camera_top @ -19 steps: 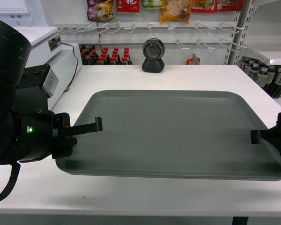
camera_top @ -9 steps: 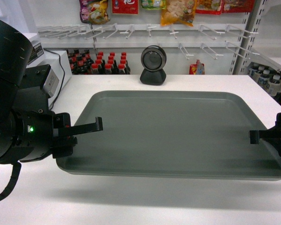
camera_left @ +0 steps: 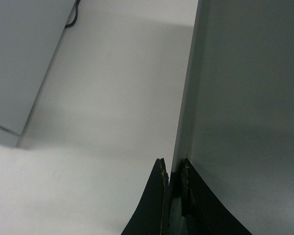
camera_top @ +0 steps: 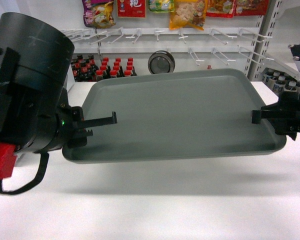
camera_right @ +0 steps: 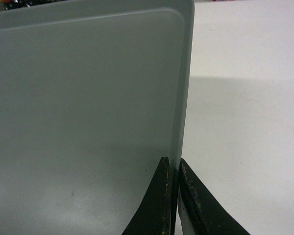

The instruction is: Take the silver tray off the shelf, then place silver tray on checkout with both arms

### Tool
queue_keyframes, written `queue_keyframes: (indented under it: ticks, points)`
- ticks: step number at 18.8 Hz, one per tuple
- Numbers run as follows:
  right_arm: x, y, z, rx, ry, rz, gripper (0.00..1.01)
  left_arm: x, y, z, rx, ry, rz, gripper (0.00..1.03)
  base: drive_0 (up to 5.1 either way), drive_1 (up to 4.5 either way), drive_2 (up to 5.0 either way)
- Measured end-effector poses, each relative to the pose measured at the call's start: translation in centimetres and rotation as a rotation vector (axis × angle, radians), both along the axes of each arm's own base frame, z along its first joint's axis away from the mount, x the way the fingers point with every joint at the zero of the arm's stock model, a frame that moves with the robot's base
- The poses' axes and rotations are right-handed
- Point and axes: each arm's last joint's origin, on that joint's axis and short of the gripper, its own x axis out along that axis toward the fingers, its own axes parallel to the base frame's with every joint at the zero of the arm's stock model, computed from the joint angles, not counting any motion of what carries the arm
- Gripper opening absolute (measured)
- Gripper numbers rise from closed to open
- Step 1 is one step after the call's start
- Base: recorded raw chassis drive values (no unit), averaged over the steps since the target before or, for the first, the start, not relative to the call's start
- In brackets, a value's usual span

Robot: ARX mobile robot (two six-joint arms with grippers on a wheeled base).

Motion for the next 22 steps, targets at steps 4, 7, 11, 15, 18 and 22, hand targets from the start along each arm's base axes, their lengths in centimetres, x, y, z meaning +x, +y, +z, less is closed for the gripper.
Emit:
queue_keyframes:
  ticks: [4,7,11,15,18,22]
  points:
    - [3.9,-0.6,-2.7,0.062,0.175,-0.023,0.02,4.1,0.9,-3.1,-0.137,0.020,-0.094,0.03,0.0,0.00,0.0]
    - [6.4,-0.7,-4.3,0.052,0.239,-0.025,0.02,6.1,0.7,-4.4,-0.150,0.054,-0.101,0.03,0.0,0.00,0.0]
    - [9.0,-1.0,-6.7,0.005,0.299,-0.017,0.02,8.4,-0.1,-6.6,-0.179,0.103,-0.126,0.03,0.0,0.00,0.0]
    - [8.9,-0.9,-7.8,-0.031,0.323,0.025,0.18,8.7,-0.2,-6.8,-0.209,0.125,-0.094,0.21,0.0,0.00,0.0]
    - [8.9,-0.9,-7.9,-0.035,0.318,0.032,0.24,8.6,-0.5,-7.0,-0.225,0.128,-0.096,0.29,0.0,0.00,0.0]
    - [8.9,-0.8,-7.9,-0.038,0.309,0.036,0.34,8.4,-0.7,-7.1,-0.245,0.127,-0.091,0.38,0.0,0.00,0.0]
